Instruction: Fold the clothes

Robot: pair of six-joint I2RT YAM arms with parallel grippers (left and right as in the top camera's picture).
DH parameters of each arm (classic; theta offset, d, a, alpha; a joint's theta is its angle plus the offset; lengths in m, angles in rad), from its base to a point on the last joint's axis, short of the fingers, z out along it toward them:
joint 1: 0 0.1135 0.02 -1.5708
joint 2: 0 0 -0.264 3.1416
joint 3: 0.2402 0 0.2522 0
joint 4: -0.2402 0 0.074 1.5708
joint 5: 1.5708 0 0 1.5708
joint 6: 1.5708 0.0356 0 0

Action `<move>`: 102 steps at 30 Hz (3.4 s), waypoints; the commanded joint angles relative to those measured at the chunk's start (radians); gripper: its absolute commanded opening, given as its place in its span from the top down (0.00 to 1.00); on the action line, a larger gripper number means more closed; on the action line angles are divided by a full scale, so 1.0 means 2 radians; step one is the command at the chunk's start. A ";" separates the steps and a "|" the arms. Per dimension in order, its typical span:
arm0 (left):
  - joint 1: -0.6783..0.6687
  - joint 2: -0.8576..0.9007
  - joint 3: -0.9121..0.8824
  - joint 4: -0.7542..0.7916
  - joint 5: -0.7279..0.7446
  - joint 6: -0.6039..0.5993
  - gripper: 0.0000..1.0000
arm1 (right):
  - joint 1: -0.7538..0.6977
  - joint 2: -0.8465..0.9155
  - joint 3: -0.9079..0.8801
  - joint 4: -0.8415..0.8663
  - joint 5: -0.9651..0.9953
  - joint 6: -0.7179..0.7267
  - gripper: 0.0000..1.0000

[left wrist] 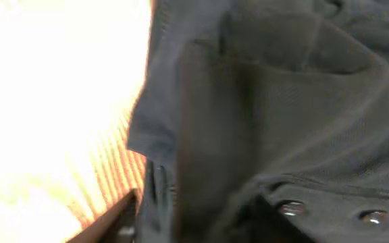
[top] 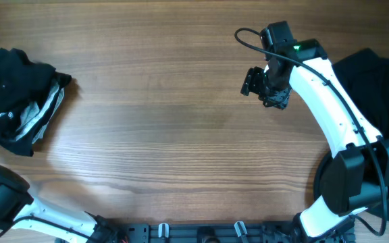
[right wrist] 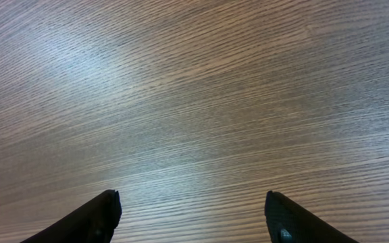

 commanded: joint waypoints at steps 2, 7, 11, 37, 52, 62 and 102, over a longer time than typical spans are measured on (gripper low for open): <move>0.007 -0.021 -0.003 0.002 0.002 -0.002 0.35 | -0.002 -0.006 0.001 0.001 -0.004 -0.007 0.27; -0.032 -0.126 -0.002 0.021 0.071 0.019 0.26 | -0.002 -0.005 0.001 0.031 -0.016 -0.013 0.26; -0.215 -0.181 -0.002 0.026 0.074 0.056 0.07 | -0.006 -0.006 0.002 0.133 -0.038 -0.126 0.17; -0.540 -0.221 -0.010 -0.165 -0.092 0.026 0.96 | -0.046 -0.223 -0.045 0.063 0.011 -0.192 0.96; -0.540 -0.689 -0.416 0.082 -0.095 0.026 0.00 | -0.047 -0.503 -0.277 0.135 0.067 -0.166 0.00; -0.540 -0.689 -0.416 0.037 -0.095 0.026 0.00 | -0.047 -0.403 -0.277 0.136 0.068 -0.167 0.00; -0.540 -0.689 -0.416 0.035 -0.095 0.026 0.00 | -0.111 -0.895 -0.761 0.580 0.042 -0.259 0.00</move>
